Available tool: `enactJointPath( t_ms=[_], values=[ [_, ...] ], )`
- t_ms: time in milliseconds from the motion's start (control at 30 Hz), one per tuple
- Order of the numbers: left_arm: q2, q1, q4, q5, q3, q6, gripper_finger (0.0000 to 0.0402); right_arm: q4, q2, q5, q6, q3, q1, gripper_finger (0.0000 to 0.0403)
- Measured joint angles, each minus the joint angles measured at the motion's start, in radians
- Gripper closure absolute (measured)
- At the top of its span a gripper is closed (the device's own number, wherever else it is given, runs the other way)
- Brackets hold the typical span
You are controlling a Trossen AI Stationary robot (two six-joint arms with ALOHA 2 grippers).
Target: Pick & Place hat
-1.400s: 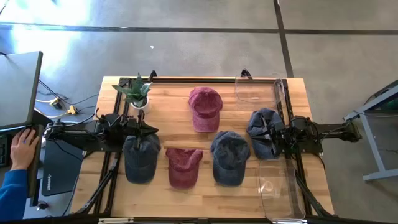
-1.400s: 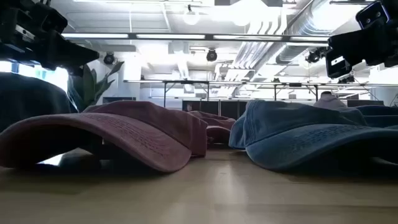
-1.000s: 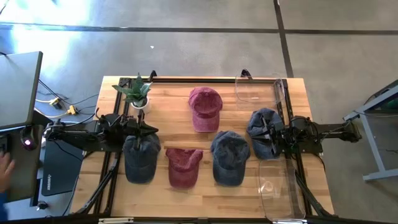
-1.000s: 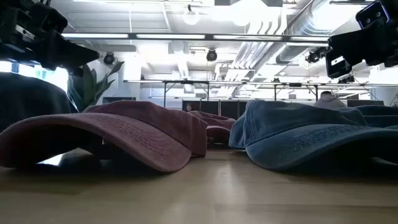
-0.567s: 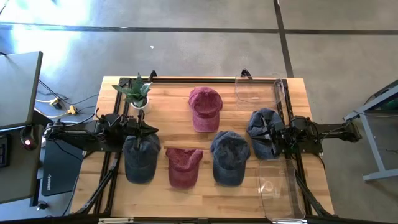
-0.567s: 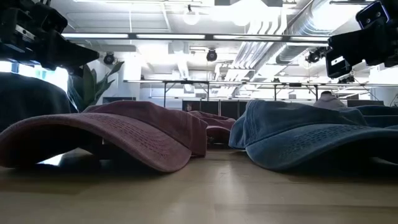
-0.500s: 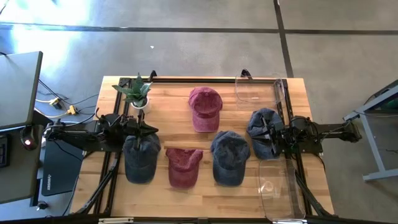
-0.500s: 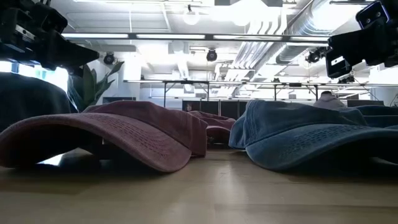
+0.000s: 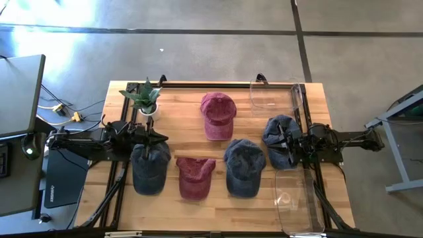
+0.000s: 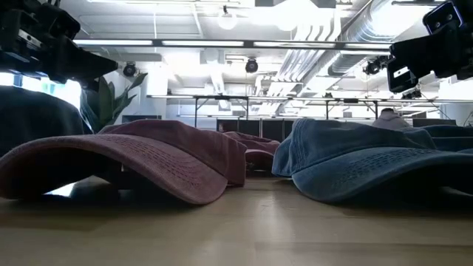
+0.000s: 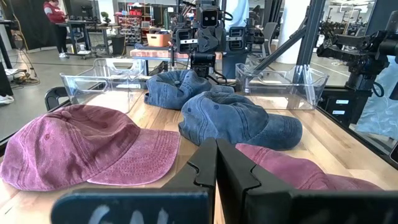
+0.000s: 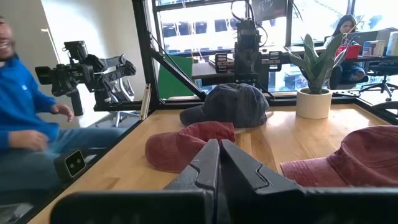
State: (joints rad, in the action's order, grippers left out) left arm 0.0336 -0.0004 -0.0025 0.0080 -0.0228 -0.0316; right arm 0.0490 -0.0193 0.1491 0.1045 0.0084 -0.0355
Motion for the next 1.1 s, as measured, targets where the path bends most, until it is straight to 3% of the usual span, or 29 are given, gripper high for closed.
enactJointPath(
  t_ms=[733,933,1100],
  values=[
    [0.000,0.000,0.000,0.000,0.000,-0.008,0.0401,0.000,0.000,0.000,0.000,0.000,0.000,0.0391],
    [0.000,0.000,0.005,0.001,0.000,-0.130,0.0401,0.000,0.000,0.000,0.000,0.000,0.000,0.0391],
    [0.004,0.000,0.111,-0.039,0.000,-0.138,0.0401,0.000,0.000,0.000,0.000,0.000,0.000,0.0391]
  ],
)
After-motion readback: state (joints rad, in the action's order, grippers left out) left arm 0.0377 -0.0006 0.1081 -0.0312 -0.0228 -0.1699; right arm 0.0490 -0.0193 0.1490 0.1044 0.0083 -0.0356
